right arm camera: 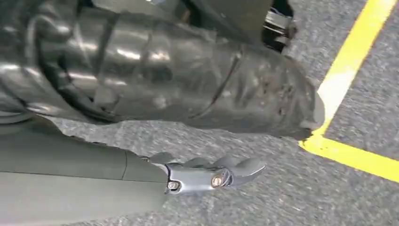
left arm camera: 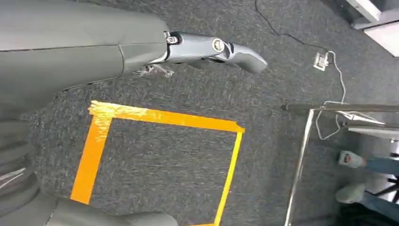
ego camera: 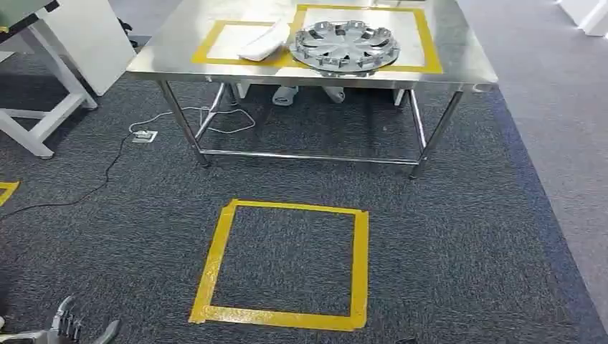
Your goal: Take the parts from the cabinet and place them on the table.
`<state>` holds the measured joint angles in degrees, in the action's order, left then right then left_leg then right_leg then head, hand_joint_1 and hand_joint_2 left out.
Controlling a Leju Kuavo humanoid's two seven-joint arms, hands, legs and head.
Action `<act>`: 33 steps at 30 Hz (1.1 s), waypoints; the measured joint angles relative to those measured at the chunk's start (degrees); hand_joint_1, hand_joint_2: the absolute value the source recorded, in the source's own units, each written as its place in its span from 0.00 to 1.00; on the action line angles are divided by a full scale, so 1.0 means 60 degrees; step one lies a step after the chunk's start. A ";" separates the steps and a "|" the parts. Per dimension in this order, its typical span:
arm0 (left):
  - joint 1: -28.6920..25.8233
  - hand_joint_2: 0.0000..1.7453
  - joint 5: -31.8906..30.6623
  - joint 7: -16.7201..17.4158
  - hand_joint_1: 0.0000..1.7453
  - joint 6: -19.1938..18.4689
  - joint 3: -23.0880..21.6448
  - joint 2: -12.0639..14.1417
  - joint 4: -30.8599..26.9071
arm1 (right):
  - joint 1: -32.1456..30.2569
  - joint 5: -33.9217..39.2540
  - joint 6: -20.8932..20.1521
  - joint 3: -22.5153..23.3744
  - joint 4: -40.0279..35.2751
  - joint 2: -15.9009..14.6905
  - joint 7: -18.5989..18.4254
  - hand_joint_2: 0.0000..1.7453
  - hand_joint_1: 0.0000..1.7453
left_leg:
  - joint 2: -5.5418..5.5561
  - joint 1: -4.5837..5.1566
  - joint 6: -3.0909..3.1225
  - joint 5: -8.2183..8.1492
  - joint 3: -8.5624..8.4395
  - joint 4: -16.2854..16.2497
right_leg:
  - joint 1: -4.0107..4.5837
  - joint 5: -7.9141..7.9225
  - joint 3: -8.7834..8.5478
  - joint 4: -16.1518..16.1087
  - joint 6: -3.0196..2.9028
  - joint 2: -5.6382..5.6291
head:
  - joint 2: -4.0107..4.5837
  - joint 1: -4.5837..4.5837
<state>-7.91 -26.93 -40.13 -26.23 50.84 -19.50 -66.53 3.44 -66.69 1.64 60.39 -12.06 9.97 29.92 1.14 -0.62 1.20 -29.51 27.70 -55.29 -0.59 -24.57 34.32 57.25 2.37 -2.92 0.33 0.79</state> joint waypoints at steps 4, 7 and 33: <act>0.0008 1.00 0.0084 0.0000 0.00 0.0007 -0.0091 0.0004 -0.0004 | 0.0023 0.0004 -0.0004 0.0000 0.0004 0.0000 -0.0066 0.00 0.00 | -0.0325 0.0086 0.0243 0.0307 0.0406 -0.0105 | -0.0011 -0.1932 0.0717 0.2179 0.0083 0.0412 | 0.0000 -0.0178; 0.0013 1.00 0.0124 0.0000 0.00 0.0055 -0.0153 0.0011 -0.0004 | 0.0031 0.0015 -0.0004 0.0000 0.0004 0.0000 -0.0066 0.00 0.00 | -0.0593 0.0195 0.0287 0.0542 0.0823 -0.0222 | 0.0014 -0.1452 0.0506 0.2925 0.0040 0.0419 | 0.0000 -0.0193; -0.0089 1.00 0.0495 0.0000 0.00 0.0233 -0.0564 0.0120 -0.0029 | 0.0026 0.0004 0.0036 -0.0004 0.0015 -0.0007 -0.0036 0.00 0.00 | -0.0265 0.0056 0.0279 0.0082 0.0247 -0.0193 | 0.0038 -0.1210 0.0486 0.1007 -0.0002 0.0521 | 0.0000 -0.0233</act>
<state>-8.44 -23.96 -40.13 -24.83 47.45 -18.77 -66.71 3.59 -66.66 1.86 60.37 -11.98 9.92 29.70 -0.45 -0.29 2.87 -29.02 29.18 -56.45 -0.36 -31.83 37.24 63.29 2.36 0.20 0.33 -0.61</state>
